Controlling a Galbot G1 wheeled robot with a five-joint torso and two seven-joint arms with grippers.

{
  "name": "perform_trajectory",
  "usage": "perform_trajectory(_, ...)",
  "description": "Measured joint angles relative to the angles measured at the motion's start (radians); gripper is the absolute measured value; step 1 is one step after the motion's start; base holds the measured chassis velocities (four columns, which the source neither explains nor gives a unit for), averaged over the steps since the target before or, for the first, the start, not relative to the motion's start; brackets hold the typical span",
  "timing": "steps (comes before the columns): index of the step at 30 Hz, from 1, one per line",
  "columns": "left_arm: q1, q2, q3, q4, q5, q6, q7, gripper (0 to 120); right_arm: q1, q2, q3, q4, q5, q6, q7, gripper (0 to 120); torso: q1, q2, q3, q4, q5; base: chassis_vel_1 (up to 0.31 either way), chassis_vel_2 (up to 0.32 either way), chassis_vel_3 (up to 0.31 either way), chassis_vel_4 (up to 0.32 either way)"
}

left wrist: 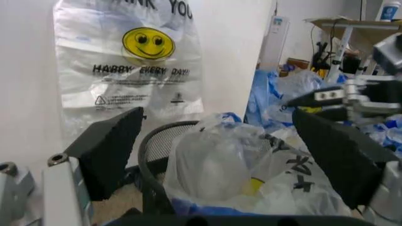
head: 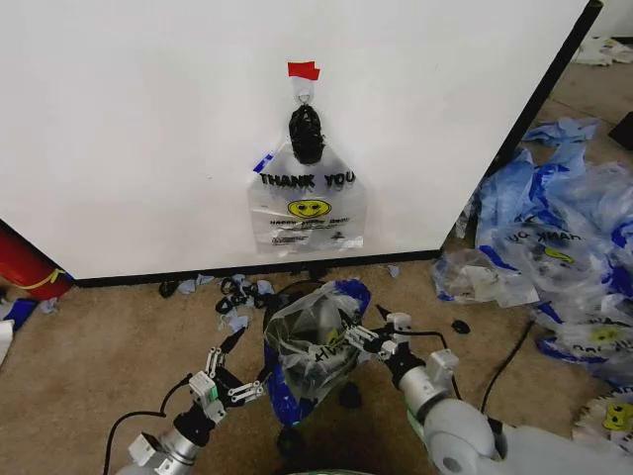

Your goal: Pick up the garbage bag from the wall and place it over the trash bin.

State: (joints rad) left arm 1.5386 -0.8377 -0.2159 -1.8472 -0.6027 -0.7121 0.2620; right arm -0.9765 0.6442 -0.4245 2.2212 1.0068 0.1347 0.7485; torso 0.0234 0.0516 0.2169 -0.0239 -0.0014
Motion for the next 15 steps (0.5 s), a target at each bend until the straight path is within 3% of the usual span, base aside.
perform_trajectory(5, 0.000, -0.013, 0.008, 0.003, 0.003, 0.003, 0.000, 94, -0.003, 0.084, -0.018, 0.022, 0.022, -0.115, 0.176, 100, 0.000, 0.000, 0.000, 0.0003, 0.0004, 0.000, 0.000, 0.000, 0.000)
perform_trajectory(15, 0.030, -0.027, -0.006, 0.008, 0.010, -0.003, 0.003, 94, 0.082, 0.223, -0.081, -0.089, 0.021, -0.182, 0.275, 99, 0.000, 0.000, 0.000, 0.0005, 0.0001, 0.000, 0.000, 0.000, 0.000)
